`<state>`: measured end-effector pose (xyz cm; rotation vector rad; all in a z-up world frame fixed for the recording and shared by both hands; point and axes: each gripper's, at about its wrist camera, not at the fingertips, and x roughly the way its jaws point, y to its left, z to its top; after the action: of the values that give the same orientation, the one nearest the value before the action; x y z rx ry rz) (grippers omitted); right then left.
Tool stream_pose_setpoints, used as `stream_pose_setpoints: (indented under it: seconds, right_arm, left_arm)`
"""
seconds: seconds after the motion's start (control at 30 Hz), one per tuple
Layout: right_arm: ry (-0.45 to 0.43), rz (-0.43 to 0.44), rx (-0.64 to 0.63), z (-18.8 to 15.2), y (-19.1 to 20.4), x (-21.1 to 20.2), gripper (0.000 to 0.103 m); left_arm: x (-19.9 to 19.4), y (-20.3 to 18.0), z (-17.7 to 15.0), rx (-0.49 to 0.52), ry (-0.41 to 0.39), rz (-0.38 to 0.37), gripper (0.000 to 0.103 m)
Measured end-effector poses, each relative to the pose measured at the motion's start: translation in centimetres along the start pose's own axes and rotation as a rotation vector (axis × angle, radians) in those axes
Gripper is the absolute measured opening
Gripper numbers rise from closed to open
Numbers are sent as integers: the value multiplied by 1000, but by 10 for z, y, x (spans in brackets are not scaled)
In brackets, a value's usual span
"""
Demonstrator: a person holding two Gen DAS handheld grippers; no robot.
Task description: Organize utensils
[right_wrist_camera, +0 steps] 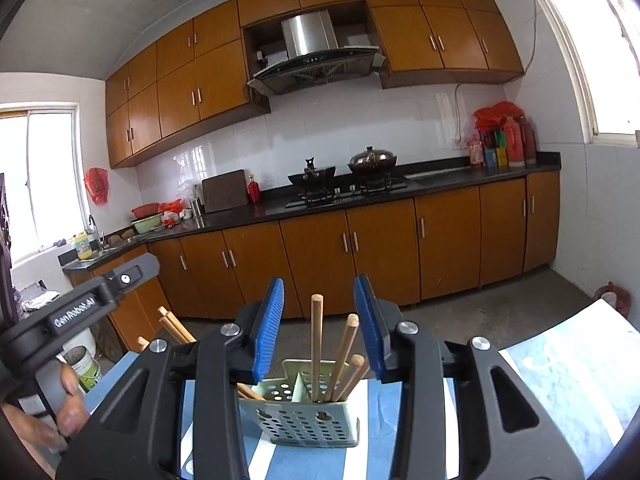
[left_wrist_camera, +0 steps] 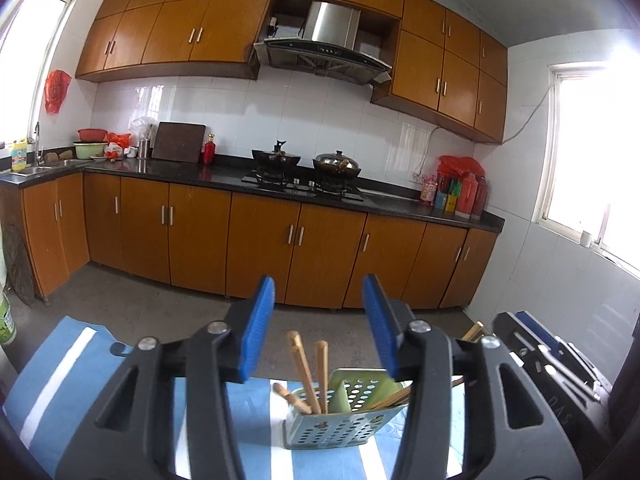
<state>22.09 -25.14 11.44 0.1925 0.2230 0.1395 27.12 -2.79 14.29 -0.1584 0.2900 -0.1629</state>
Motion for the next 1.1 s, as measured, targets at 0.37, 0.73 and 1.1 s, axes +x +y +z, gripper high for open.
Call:
stream_pose_setpoints:
  seconds: [0.37, 0.73, 1.1]
  right_arm:
    - [-39, -36, -10, -11, -6, -71, 76]
    - [-48, -115, -131, -72, 21, -127, 101]
    - [29, -124, -173, -132, 28, -149, 101]
  left_arm:
    - [-91, 34, -22, 41, -31, 52, 85]
    - [-171, 39, -104, 128, -39, 109, 99]
    - [-206, 36, -169, 161, -40, 167, 99]
